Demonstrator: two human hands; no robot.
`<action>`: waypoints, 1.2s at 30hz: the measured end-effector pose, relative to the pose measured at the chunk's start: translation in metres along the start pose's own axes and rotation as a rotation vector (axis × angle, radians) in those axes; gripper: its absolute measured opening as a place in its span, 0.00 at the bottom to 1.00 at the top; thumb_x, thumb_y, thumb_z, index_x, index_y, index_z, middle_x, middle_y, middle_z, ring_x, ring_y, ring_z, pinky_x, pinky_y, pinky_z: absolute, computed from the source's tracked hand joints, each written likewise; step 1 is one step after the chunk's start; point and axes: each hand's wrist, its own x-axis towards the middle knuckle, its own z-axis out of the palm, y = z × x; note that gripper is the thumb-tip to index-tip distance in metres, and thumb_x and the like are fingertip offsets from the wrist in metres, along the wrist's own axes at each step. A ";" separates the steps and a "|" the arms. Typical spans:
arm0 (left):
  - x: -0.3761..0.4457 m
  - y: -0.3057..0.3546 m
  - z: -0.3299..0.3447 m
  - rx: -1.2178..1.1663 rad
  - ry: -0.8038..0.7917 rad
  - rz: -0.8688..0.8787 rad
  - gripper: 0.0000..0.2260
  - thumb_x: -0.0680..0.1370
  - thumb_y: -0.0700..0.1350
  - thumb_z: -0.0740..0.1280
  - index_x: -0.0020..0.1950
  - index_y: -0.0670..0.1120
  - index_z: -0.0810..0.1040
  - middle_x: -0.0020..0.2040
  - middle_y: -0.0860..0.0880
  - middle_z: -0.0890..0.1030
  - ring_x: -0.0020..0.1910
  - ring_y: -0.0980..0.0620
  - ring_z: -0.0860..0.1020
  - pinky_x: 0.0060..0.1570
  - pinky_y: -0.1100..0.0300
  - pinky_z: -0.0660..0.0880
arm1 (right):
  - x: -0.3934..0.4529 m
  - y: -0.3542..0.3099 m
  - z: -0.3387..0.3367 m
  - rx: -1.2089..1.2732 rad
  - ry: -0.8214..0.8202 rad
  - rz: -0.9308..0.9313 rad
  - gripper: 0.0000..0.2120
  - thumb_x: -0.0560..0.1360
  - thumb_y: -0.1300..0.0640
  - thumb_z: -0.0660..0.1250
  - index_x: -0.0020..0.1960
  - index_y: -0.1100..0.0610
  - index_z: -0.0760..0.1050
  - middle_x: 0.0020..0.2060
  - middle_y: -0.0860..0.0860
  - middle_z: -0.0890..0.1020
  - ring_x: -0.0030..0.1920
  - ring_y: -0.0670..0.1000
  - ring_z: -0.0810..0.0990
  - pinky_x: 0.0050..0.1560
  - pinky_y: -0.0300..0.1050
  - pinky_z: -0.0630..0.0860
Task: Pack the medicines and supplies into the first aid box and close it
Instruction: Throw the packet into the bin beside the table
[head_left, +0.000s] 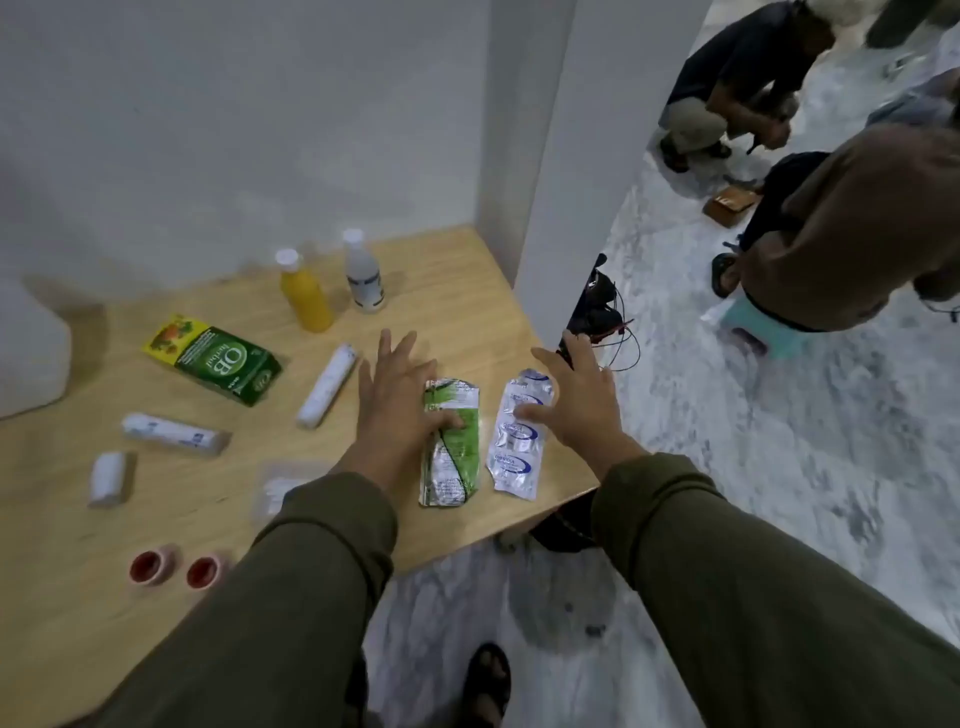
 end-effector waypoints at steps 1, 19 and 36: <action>0.002 0.000 0.000 0.041 -0.005 -0.004 0.36 0.64 0.59 0.75 0.69 0.50 0.71 0.79 0.51 0.52 0.77 0.49 0.39 0.73 0.45 0.42 | 0.002 0.003 0.000 -0.010 -0.014 0.019 0.36 0.66 0.44 0.74 0.70 0.46 0.64 0.77 0.51 0.51 0.77 0.52 0.45 0.73 0.58 0.49; 0.022 0.010 -0.002 -0.075 0.044 0.143 0.15 0.72 0.50 0.72 0.53 0.42 0.83 0.75 0.50 0.64 0.78 0.49 0.50 0.73 0.50 0.50 | -0.001 0.012 -0.003 0.173 0.150 0.281 0.14 0.70 0.51 0.72 0.52 0.57 0.80 0.75 0.51 0.59 0.77 0.51 0.48 0.73 0.59 0.52; 0.085 0.182 0.033 -0.249 -0.177 0.509 0.14 0.80 0.47 0.62 0.60 0.40 0.79 0.74 0.49 0.65 0.77 0.50 0.54 0.72 0.47 0.57 | -0.061 0.099 -0.107 0.364 0.649 0.809 0.06 0.74 0.52 0.68 0.40 0.52 0.76 0.68 0.52 0.68 0.71 0.53 0.64 0.66 0.52 0.60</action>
